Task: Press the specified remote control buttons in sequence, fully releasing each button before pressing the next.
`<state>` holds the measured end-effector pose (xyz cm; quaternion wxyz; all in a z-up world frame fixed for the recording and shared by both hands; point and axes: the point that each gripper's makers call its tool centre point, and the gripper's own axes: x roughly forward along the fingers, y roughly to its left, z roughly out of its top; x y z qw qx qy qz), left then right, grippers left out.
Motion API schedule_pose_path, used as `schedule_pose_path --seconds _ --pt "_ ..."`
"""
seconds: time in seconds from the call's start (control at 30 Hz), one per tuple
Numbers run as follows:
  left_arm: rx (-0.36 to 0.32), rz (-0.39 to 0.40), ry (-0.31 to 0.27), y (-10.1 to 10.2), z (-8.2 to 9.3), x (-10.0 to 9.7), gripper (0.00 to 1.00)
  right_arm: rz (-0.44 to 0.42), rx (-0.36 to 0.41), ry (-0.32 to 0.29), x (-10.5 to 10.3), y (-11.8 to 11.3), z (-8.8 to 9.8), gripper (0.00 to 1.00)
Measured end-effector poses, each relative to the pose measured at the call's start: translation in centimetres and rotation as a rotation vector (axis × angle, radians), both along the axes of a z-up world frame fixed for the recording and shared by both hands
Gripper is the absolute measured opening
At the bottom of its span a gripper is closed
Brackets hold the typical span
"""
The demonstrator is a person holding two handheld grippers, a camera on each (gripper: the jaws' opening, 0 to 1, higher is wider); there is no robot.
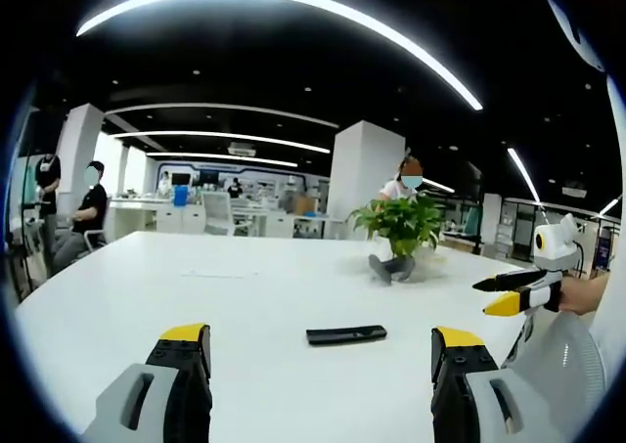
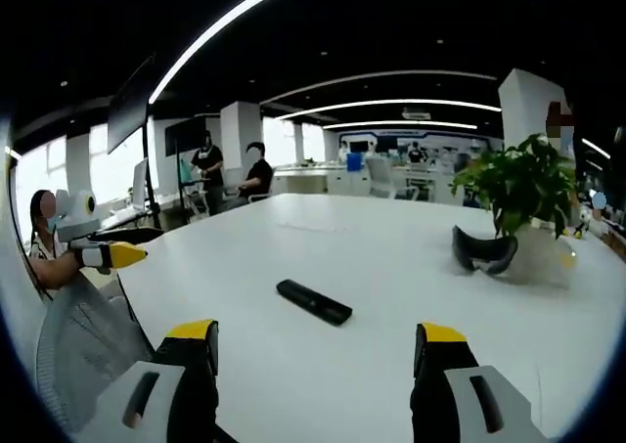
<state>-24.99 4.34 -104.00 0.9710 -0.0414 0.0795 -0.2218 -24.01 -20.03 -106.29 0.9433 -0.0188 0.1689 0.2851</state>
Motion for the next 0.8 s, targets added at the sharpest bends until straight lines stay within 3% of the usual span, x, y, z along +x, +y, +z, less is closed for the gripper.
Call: schedule_pose_path --seconds 0.8 --pt "0.009 -0.004 0.005 -0.09 -0.16 0.01 0.97 -0.007 0.005 -0.006 0.03 -0.16 0.15 0.81"
